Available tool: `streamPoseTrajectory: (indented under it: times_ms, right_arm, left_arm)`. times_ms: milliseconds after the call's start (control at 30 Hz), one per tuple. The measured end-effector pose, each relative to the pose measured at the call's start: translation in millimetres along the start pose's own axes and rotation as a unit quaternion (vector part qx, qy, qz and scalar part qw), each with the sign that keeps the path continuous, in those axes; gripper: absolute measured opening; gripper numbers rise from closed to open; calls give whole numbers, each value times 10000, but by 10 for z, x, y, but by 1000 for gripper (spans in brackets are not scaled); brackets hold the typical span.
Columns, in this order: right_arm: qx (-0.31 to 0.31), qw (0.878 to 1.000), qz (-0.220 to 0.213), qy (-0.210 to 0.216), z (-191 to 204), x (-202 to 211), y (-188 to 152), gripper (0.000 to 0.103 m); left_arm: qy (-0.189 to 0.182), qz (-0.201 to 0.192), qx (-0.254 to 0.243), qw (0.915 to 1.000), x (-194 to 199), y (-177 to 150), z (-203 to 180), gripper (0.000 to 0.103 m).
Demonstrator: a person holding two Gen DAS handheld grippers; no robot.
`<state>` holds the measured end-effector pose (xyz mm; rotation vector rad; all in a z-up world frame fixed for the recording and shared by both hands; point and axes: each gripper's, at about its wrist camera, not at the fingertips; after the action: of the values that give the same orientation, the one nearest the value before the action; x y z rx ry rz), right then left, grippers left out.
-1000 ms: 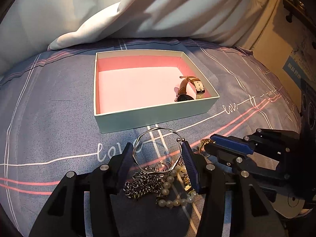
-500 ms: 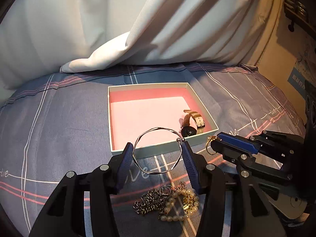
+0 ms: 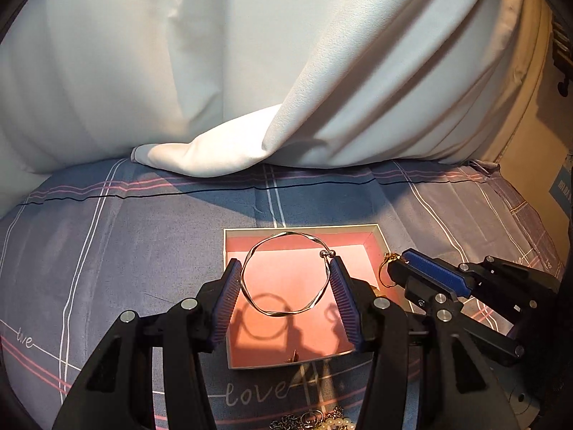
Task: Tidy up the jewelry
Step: 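Carry the bangle with the left gripper into the box while the right gripper carries the ring there, then withdraw both grippers from the box back to the jewelry pile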
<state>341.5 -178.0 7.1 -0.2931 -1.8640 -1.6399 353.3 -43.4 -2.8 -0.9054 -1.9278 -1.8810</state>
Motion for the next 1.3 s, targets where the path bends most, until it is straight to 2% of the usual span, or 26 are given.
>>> streamPoseTrajectory:
  times_ms: [100, 467, 1033, 1067, 1100, 1133, 1167, 1300]
  right_arm:
    - [108, 9999, 99, -46, 9, -68, 26, 11]
    - [80, 9992, 379, -19, -27, -229, -56, 11]
    - [-74, 9986, 505, 140, -46, -341, -148, 12]
    - [-139, 9984, 533, 163, -67, -343, -165, 20]
    - [-167, 9981, 575, 116, -85, -342, -190, 45]
    - [-136, 9985, 531, -10, -87, -315, -224, 57]
    - [-77, 9988, 464, -98, -81, -274, -265, 65]
    - [-139, 9987, 499, 15, -73, -103, -527, 65]
  left_arm:
    - [-44, 81, 122, 9999, -63, -12, 16, 50]
    - [-1, 208, 90, 9997, -212, 24, -4, 50]
    - [-52, 424, 126, 9990, -377, -9, 5, 51]
    - [-108, 463, 138, 9988, -389, -13, 11, 59]
    - [-154, 500, 158, 9985, -396, -20, 16, 67]
    - [-171, 475, 184, 9986, -382, -29, 22, 78]
    - [-176, 417, 201, 9988, -352, -43, 32, 80]
    - [-286, 337, 219, 9988, -207, -166, 97, 81]
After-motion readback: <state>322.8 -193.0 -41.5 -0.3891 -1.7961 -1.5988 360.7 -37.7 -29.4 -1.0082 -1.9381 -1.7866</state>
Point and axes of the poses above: each gripper's, at about its wrist camera, not at the fingertips, and x roughly against the way its jaws point, z to its left, y to its top, and after that the axes turned 5 degrees about -z, right-handed
